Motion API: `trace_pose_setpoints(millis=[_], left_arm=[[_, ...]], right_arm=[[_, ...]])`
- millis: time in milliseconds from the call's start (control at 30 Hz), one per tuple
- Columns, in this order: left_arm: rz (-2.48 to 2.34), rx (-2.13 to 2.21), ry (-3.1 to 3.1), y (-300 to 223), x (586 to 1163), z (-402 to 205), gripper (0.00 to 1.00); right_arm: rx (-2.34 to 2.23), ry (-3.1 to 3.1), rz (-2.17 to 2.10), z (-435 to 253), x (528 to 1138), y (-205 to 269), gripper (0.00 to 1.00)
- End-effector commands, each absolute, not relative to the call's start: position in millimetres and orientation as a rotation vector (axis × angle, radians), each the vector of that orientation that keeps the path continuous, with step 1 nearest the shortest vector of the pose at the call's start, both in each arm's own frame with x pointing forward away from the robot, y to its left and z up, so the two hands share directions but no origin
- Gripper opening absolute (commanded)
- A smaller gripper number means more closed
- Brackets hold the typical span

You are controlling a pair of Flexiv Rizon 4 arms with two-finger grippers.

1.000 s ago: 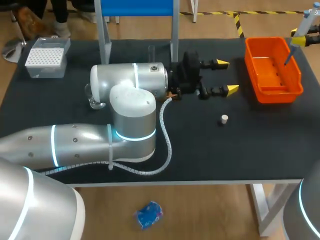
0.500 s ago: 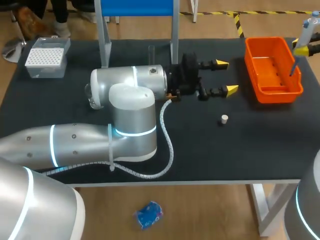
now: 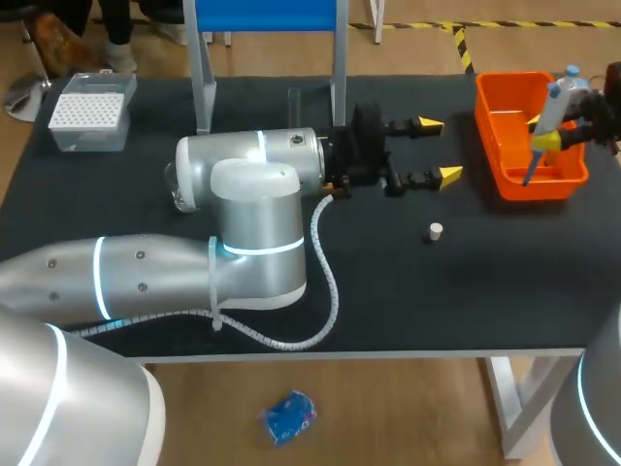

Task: Invert the test tube, pick up the pipette, mount the tip to pipette, aspirate from beaker and dispense into the tube, eject the tip, return the pipette, and cap with the stopper.

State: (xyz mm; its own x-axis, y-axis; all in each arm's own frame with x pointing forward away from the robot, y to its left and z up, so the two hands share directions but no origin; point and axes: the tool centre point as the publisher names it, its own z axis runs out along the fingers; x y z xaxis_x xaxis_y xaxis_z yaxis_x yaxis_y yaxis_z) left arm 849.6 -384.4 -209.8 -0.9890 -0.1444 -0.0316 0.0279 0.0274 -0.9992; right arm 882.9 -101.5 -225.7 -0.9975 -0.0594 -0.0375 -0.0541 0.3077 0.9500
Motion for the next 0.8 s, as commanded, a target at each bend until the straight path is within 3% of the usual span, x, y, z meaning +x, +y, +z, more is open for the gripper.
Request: trace_pose_setpoints(millis=[33,400,800], left_arm=[[-2.104,-0.123,2.160,-384.1,849.4,-209.7,1.00],[-2.104,-0.123,2.160,-384.1,849.4,-209.7,1.00],[-2.104,-0.123,2.160,-384.1,849.4,-209.7,1.00]], right_arm=[[0.108,-2.540,-1.851,-230.4,876.7,-79.7,0.00],[0.136,-2.559,-1.834,-235.2,862.3,-19.7,0.00],[0.107,-2.494,-1.892,-247.4,847.5,16.0,0.00]])
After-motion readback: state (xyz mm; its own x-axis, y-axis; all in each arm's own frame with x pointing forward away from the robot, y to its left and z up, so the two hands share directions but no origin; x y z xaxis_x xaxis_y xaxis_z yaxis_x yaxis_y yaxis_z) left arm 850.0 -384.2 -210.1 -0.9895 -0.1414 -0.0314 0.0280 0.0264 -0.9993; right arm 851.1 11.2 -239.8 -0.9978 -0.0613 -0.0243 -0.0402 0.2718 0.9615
